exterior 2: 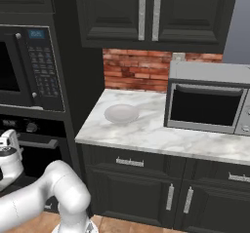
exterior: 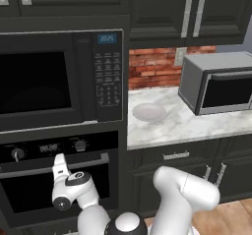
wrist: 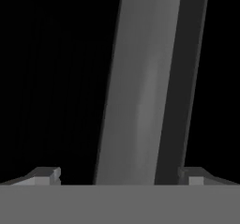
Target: Take the fish from the oven and place it on the plate on the counter.
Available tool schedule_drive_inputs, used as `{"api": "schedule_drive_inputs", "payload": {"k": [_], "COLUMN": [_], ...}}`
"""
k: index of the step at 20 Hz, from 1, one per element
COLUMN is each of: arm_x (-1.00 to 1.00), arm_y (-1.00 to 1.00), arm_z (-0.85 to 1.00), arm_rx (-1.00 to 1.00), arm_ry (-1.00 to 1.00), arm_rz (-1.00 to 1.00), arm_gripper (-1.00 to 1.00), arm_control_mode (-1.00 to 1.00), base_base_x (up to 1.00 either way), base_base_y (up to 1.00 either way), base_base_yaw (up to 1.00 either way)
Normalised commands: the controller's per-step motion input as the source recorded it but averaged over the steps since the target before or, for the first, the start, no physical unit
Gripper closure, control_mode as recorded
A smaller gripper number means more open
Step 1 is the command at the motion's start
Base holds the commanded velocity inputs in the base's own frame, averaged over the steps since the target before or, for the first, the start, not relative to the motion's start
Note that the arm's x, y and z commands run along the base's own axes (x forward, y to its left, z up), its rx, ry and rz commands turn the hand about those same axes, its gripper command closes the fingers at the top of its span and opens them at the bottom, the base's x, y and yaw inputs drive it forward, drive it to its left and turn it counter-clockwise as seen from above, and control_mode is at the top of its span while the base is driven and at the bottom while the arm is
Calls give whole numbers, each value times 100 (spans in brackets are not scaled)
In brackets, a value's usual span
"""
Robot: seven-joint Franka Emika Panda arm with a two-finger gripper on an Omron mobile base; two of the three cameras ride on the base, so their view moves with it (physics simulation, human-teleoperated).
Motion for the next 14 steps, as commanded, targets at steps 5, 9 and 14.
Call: {"api": "schedule_drive_inputs", "payload": {"k": [5, 9, 14], "arm_x": [23, 18, -20], "arm_y": [1, 7, 23], "arm_z": [-23, -14, -10], "arm_rx": [2, 1, 8], "arm_ry": [0, 0, 3], "arm_rz": [0, 0, 0], "arm_gripper": [-100, 100, 100], "arm_control_mode": [-100, -100, -100], "base_base_x": [0, 0, 0], "base_base_y": [0, 0, 0], "base_base_yaw": [0, 0, 0]}}
